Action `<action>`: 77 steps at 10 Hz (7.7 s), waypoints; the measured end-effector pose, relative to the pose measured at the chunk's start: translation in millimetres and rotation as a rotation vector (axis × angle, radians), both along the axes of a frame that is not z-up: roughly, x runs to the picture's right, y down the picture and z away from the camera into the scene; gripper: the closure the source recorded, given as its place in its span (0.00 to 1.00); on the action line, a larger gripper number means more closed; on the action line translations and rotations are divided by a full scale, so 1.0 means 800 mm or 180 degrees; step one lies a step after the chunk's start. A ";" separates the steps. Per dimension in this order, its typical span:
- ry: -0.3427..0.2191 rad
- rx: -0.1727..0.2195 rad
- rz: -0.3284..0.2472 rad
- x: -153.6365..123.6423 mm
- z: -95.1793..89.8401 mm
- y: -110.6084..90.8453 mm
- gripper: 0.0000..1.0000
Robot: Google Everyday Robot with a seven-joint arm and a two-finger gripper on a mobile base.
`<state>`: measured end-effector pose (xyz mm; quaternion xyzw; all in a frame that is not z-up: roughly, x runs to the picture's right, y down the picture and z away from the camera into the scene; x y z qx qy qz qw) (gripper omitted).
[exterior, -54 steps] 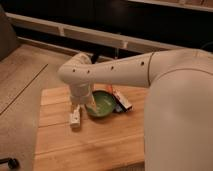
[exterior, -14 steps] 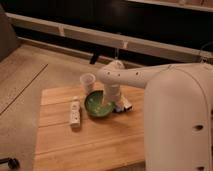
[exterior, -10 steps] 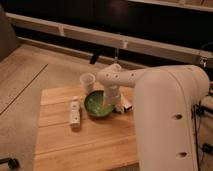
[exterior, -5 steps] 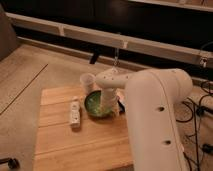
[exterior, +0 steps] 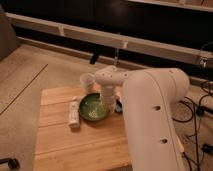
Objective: Drag the ceramic bowl in a circle
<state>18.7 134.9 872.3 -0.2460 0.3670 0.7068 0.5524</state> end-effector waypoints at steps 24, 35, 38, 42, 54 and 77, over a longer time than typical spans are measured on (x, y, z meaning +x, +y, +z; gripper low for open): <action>-0.0098 -0.0412 -0.0947 -0.001 -0.035 -0.004 1.00; 0.0386 -0.0389 -0.1181 0.060 0.029 -0.037 1.00; 0.0168 -0.0293 -0.1131 0.024 0.038 -0.048 1.00; -0.0267 -0.0213 -0.1009 -0.031 0.006 -0.051 1.00; 0.0317 -0.0472 -0.1153 0.068 -0.004 -0.021 1.00; 0.0021 -0.0315 -0.1317 0.006 0.046 -0.050 0.98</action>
